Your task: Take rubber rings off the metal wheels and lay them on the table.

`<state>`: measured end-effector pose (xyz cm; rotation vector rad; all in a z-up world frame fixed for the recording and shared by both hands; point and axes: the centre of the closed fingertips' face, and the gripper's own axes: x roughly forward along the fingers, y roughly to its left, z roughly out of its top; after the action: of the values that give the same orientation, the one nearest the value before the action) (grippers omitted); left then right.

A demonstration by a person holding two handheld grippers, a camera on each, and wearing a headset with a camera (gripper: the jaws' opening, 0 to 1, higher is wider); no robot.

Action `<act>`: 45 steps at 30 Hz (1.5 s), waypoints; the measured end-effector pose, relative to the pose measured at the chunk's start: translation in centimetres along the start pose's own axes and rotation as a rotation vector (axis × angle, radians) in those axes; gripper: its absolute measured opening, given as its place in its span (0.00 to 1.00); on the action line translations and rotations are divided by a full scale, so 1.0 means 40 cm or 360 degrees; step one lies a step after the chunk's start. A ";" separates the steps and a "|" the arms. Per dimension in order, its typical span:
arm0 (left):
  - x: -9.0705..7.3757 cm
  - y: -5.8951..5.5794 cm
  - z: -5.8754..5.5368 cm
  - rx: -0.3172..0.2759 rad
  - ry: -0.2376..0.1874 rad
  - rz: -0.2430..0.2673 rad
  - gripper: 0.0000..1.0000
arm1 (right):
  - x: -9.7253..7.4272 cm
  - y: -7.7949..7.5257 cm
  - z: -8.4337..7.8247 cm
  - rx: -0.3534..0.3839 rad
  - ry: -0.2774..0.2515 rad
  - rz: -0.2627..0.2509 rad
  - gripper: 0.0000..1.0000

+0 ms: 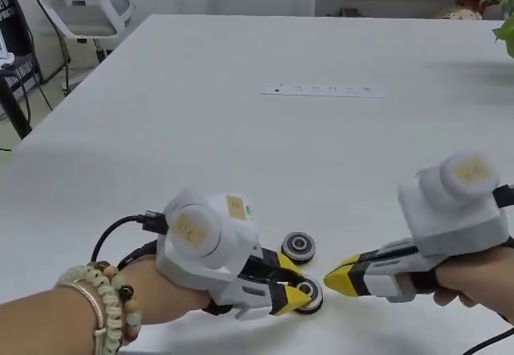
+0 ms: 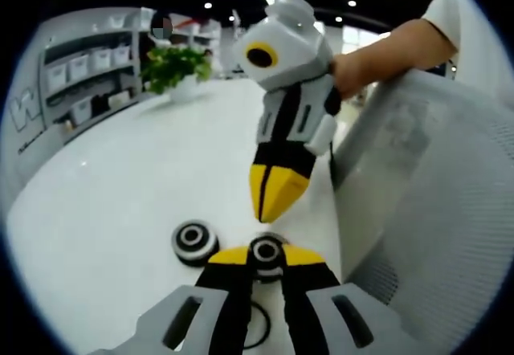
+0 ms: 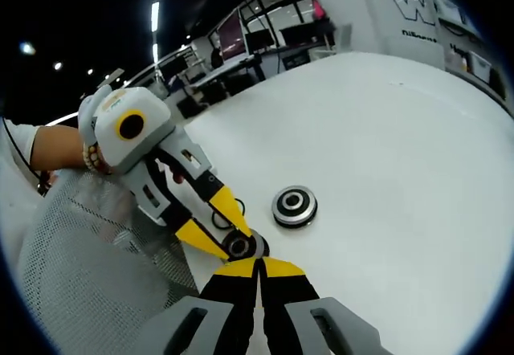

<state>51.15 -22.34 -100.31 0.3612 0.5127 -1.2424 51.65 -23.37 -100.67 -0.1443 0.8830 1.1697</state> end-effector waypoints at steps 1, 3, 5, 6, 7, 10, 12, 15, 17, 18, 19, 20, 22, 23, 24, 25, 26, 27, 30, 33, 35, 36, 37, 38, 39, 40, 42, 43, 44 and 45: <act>0.000 0.000 0.000 0.0000 0.0000 0.0000 0.14 | 0.002 0.000 -0.005 -0.0025 0.0015 -0.0002 0.00; 0.000 0.000 0.000 0.0002 0.0000 -0.0001 0.14 | 0.005 0.003 -0.011 -0.0061 0.0033 0.0003 0.00; 0.000 0.000 0.000 0.0002 0.0000 -0.0001 0.14 | 0.007 0.005 -0.013 -0.0088 0.0038 0.0004 0.02; 0.000 0.000 0.000 0.0003 0.0000 -0.0001 0.14 | 0.008 0.005 -0.014 -0.0127 0.0042 0.0004 0.03; 0.000 0.000 0.000 0.0004 0.0000 -0.0001 0.14 | 0.009 0.006 -0.013 -0.0159 0.0037 0.0007 0.05; 0.000 -0.001 0.000 0.0004 0.0000 -0.0002 0.14 | 0.008 0.009 -0.014 -0.0198 0.0038 0.0011 0.06; -0.001 -0.001 0.001 0.0006 -0.0001 -0.0003 0.14 | 0.008 0.006 -0.014 -0.0234 0.0037 0.0006 0.06; -0.001 -0.001 0.001 0.0009 -0.0006 -0.0006 0.14 | 0.008 0.004 -0.013 -0.0271 0.0034 -0.0003 0.08; -0.001 -0.001 0.000 0.0009 -0.0012 -0.0007 0.14 | 0.008 0.002 -0.013 -0.0274 0.0032 -0.0006 0.09; -0.001 -0.001 0.000 0.0009 -0.0013 -0.0008 0.14 | 0.008 0.001 -0.013 -0.0275 0.0031 -0.0006 0.09; -0.001 -0.001 0.000 0.0010 -0.0015 -0.0008 0.14 | 0.008 0.001 -0.013 -0.0271 0.0031 -0.0003 0.09; -0.001 -0.001 0.000 0.0011 -0.0015 -0.0008 0.14 | 0.008 0.002 -0.014 -0.0264 0.0034 0.0003 0.08; -0.001 -0.001 0.000 0.0013 -0.0014 -0.0008 0.14 | 0.010 0.003 -0.019 -0.0247 0.0050 0.0013 0.08; -0.001 -0.001 0.000 0.0015 -0.0015 -0.0009 0.14 | 0.013 0.004 -0.025 -0.0251 0.0068 0.0014 0.09; -0.001 -0.001 0.000 0.0015 -0.0015 -0.0009 0.14 | 0.015 0.006 -0.030 -0.0259 0.0085 0.0017 0.10; -0.001 -0.001 0.000 0.0015 -0.0015 -0.0009 0.14 | 0.018 0.010 -0.035 -0.0270 0.0103 0.0025 0.11; -0.001 -0.001 0.000 0.0014 -0.0015 -0.0009 0.14 | 0.019 0.012 -0.036 -0.0274 0.0108 0.0028 0.10; -0.001 -0.001 0.001 0.0016 -0.0015 -0.0008 0.14 | 0.020 0.014 -0.036 -0.0280 0.0110 0.0031 0.10; -0.002 0.000 0.001 0.0012 -0.0015 -0.0008 0.14 | 0.023 0.015 -0.026 -0.0306 0.0091 0.0033 0.12; -0.002 0.000 0.001 0.0006 -0.0016 -0.0006 0.14 | 0.026 0.020 -0.033 -0.0322 0.0111 0.0037 0.13; -0.002 0.001 0.001 0.0002 -0.0016 -0.0004 0.14 | 0.031 0.025 -0.037 -0.0339 0.0123 0.0043 0.14; -0.002 0.001 0.001 0.0002 -0.0016 -0.0003 0.14 | 0.034 0.027 -0.038 -0.0351 0.0129 0.0047 0.14; -0.002 0.001 0.001 0.0002 -0.0016 -0.0002 0.14 | 0.035 0.028 -0.037 -0.0368 0.0124 0.0049 0.14; -0.002 0.001 0.001 0.0001 -0.0016 -0.0002 0.14 | 0.037 0.029 -0.036 -0.0377 0.0121 0.0046 0.15; -0.002 0.001 0.001 0.0001 -0.0017 -0.0001 0.14 | 0.039 0.027 -0.033 -0.0397 0.0118 0.0039 0.17; -0.002 0.001 0.001 0.0000 -0.0018 -0.0001 0.14 | 0.038 0.025 -0.032 -0.0402 0.0117 0.0033 0.18; -0.002 0.001 0.001 0.0000 -0.0018 -0.0001 0.14 | 0.039 0.023 -0.030 -0.0414 0.0113 0.0028 0.18; -0.002 0.001 0.001 0.0000 -0.0018 0.0000 0.14 | 0.039 0.026 -0.031 -0.0423 0.0112 0.0040 0.17; -0.002 0.001 0.001 -0.0001 -0.0018 0.0000 0.14 | 0.039 0.024 -0.031 -0.0422 0.0113 0.0035 0.16; -0.002 0.001 0.001 0.0000 -0.0018 -0.0001 0.14 | 0.037 0.026 -0.032 -0.0458 0.0113 0.0037 0.16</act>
<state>51.19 -22.29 -100.23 0.3539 0.5027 -1.2443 50.26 -22.49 -102.16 -0.4127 0.7758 1.3160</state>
